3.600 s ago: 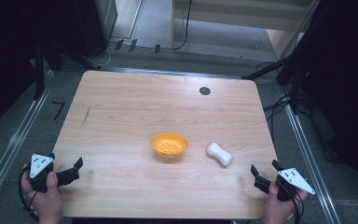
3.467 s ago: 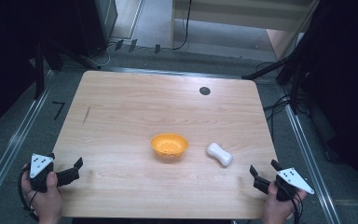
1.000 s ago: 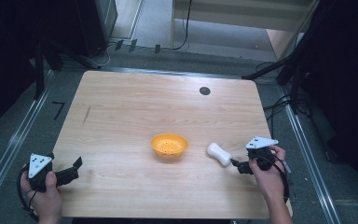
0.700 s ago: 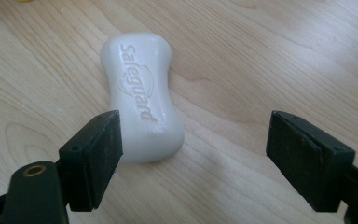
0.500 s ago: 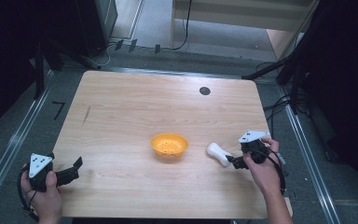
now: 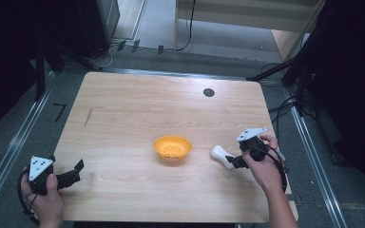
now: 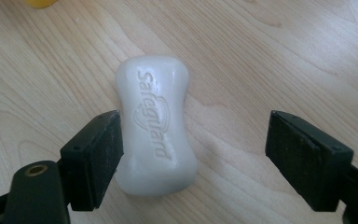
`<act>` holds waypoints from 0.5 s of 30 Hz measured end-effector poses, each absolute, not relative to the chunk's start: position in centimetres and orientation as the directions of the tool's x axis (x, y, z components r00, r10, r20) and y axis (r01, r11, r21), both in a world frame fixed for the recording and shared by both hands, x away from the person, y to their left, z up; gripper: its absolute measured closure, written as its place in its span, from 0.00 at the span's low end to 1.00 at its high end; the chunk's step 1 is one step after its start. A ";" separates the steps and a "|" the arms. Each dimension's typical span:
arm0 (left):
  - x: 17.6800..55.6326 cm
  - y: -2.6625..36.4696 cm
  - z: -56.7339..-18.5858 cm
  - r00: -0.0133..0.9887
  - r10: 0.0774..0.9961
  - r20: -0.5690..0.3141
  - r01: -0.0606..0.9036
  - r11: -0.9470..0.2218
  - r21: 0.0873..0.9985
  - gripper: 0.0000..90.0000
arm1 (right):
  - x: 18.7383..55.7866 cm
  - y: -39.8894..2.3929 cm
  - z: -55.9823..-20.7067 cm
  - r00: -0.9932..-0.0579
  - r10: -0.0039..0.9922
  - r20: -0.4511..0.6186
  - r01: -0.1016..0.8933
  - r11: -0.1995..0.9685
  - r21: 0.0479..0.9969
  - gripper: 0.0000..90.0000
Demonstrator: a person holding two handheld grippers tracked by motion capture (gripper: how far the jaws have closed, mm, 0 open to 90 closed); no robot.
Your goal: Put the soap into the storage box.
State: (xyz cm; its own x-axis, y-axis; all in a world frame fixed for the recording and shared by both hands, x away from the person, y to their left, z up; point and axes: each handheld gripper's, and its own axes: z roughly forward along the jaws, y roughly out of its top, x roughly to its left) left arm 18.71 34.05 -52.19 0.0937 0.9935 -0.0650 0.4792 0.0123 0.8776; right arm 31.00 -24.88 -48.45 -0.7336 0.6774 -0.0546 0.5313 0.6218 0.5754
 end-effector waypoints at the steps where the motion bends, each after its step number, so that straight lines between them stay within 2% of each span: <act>1: 18.7 34.0 -52.2 0.094 0.994 -0.063 0.479 0.011 0.877 0.00 | 31.1 -24.7 -48.4 -0.737 0.674 -0.053 0.531 0.625 0.572 0.22; 15: 18.7 34.0 -52.2 0.095 0.994 -0.059 0.479 0.006 0.878 0.00 | 32.2 -22.5 -48.9 -0.773 0.633 -0.021 0.551 0.688 0.473 0.22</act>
